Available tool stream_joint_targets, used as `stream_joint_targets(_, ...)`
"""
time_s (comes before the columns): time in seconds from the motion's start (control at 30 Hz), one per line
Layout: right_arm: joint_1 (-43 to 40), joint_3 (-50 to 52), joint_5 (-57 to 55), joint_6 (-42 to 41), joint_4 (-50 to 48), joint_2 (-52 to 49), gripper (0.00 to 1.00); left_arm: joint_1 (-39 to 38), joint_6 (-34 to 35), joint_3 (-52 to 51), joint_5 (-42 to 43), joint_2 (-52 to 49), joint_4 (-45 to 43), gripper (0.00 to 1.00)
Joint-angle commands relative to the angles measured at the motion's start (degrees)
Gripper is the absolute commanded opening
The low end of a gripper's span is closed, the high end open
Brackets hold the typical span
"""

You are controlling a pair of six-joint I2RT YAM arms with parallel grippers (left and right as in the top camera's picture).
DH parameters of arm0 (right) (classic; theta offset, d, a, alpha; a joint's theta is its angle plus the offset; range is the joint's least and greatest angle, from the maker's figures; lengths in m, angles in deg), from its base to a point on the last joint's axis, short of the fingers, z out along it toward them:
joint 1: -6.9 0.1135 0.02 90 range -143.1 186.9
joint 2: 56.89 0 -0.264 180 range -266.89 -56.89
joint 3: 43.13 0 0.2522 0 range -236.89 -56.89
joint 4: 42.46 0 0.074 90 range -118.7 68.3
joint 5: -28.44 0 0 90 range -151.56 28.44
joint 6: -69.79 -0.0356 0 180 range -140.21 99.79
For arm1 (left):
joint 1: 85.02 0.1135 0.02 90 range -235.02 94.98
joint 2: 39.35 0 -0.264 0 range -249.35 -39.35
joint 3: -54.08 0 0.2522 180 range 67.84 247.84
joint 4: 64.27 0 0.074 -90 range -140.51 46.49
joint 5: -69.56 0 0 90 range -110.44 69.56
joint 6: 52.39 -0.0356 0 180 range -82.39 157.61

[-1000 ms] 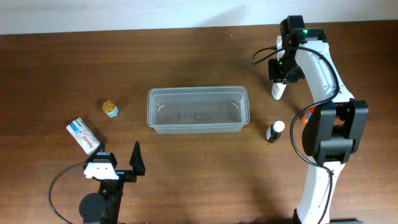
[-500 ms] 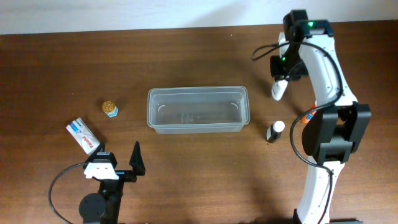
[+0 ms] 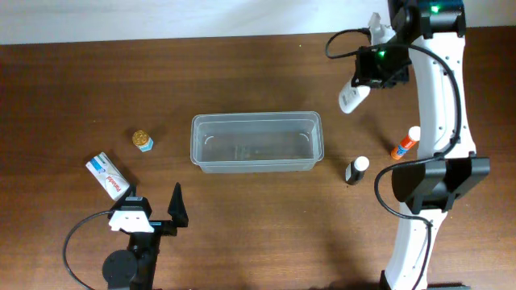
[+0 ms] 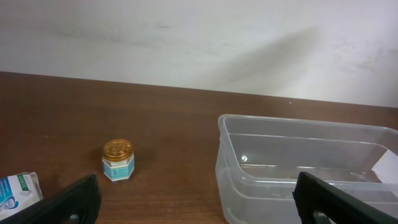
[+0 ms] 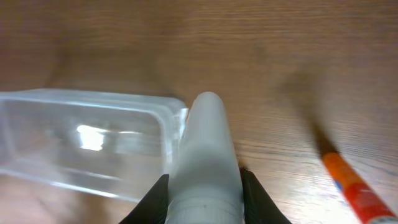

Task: Pack container
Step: 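Carry the spray bottle left into the clear container's right end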

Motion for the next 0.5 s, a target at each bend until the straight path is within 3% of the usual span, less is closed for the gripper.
stream_joint_targets(0.0, 1.3, -1.4, 7.0, 0.3, 0.3, 3.7, 0.09, 0.3, -0.7, -0.3, -0.2, 0.5, 0.1, 0.99)
stream_joint_targets(0.27, 8.7, -0.5, 6.0, 0.2, 0.3, 9.0, 0.09, 0.3, -0.7, -0.3, -0.2, 0.5, 0.1, 0.99)
stream_joint_targets(0.47, 17.5, 3.8, -3.1, -4.4, 0.3, 10.2, 0.09, 0.3, -0.7, -0.3, -0.2, 0.5, 0.1, 0.99)
